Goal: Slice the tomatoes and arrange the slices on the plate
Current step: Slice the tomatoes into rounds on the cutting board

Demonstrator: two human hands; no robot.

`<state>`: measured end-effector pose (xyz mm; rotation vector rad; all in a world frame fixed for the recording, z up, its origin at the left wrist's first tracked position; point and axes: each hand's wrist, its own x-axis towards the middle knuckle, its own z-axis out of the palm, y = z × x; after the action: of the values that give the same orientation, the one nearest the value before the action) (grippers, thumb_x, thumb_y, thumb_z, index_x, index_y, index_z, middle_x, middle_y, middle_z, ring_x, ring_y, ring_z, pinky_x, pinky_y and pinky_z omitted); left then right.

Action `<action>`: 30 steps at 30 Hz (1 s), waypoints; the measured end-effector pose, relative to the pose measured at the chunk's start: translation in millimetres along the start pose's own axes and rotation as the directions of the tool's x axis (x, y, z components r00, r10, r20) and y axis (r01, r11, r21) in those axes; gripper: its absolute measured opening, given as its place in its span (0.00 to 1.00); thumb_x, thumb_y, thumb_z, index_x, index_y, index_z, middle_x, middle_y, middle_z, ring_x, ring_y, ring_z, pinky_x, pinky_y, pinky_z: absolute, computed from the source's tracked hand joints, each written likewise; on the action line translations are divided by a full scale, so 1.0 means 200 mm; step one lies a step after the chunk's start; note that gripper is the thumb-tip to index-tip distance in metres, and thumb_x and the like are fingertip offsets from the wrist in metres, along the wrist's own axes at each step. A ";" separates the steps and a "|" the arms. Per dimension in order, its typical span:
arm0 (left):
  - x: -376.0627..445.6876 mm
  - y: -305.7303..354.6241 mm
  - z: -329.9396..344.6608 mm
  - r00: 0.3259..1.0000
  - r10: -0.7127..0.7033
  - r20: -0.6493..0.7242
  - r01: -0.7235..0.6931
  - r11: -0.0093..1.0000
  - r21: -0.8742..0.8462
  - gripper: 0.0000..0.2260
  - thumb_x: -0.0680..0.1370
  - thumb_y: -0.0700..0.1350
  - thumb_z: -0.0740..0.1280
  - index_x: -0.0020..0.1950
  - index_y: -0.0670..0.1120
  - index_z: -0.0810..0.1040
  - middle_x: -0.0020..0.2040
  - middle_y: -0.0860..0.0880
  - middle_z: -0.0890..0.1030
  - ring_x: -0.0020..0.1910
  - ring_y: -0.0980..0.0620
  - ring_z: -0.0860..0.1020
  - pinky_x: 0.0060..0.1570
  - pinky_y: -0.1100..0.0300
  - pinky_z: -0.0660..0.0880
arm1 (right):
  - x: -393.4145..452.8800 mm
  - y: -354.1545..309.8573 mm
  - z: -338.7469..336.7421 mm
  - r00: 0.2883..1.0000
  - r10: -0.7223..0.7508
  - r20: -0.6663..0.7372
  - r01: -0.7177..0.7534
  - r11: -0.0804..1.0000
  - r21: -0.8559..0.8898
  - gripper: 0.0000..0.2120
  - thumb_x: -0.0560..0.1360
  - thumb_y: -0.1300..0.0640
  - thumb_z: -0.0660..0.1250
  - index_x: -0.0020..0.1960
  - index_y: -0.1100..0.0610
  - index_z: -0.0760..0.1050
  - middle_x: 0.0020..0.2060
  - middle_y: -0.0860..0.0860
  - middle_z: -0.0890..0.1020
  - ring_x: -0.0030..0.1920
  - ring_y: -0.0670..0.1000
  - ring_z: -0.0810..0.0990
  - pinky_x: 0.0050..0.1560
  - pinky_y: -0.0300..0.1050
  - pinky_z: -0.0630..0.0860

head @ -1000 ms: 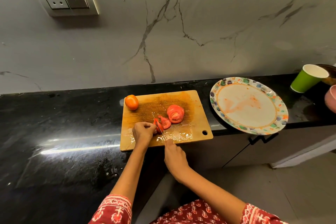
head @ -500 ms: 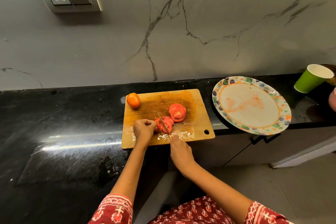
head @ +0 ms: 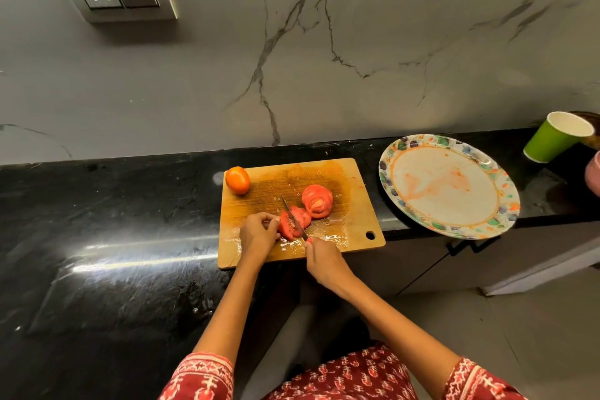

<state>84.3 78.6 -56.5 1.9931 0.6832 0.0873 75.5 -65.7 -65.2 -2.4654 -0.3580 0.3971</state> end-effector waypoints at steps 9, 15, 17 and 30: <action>0.10 0.07 0.00 0.990 0.112 0.091 -0.138 0.923 0.358 0.09 0.73 0.48 0.70 0.52 0.49 0.80 0.49 0.50 0.82 0.51 0.50 0.78 0.48 0.55 0.75 | -0.01 0.04 -0.02 0.999 0.002 -0.043 -0.002 1.000 0.018 0.15 0.82 0.58 0.51 0.50 0.65 0.73 0.44 0.61 0.79 0.39 0.53 0.72 0.38 0.40 0.61; 0.14 0.10 0.00 0.989 0.048 0.137 -0.100 0.909 0.404 0.02 0.74 0.44 0.69 0.45 0.49 0.81 0.48 0.49 0.81 0.47 0.51 0.76 0.43 0.58 0.73 | -0.03 0.05 -0.04 0.997 -0.011 -0.082 0.016 0.998 0.063 0.13 0.81 0.58 0.53 0.47 0.64 0.73 0.37 0.55 0.74 0.37 0.54 0.72 0.37 0.42 0.61; 0.15 0.09 0.00 0.990 0.042 0.138 -0.094 0.914 0.395 0.02 0.74 0.43 0.69 0.45 0.48 0.81 0.47 0.49 0.81 0.46 0.52 0.76 0.42 0.58 0.72 | -0.02 0.05 -0.04 0.994 -0.001 -0.109 0.012 0.995 0.100 0.11 0.80 0.59 0.56 0.46 0.63 0.73 0.36 0.55 0.74 0.36 0.54 0.72 0.37 0.42 0.61; 0.16 0.08 -0.06 0.951 0.036 0.308 -0.117 0.962 0.246 0.07 0.73 0.35 0.68 0.40 0.48 0.76 0.44 0.46 0.80 0.46 0.48 0.79 0.49 0.52 0.78 | 0.16 -0.05 -0.03 0.990 0.068 -0.127 -0.041 0.979 0.201 0.09 0.72 0.60 0.70 0.50 0.59 0.72 0.39 0.49 0.75 0.38 0.47 0.73 0.33 0.36 0.67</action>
<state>113.8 98.6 -43.6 2.2246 0.4354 -0.2698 104.8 -50.6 -61.6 -2.2954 -0.1855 0.2746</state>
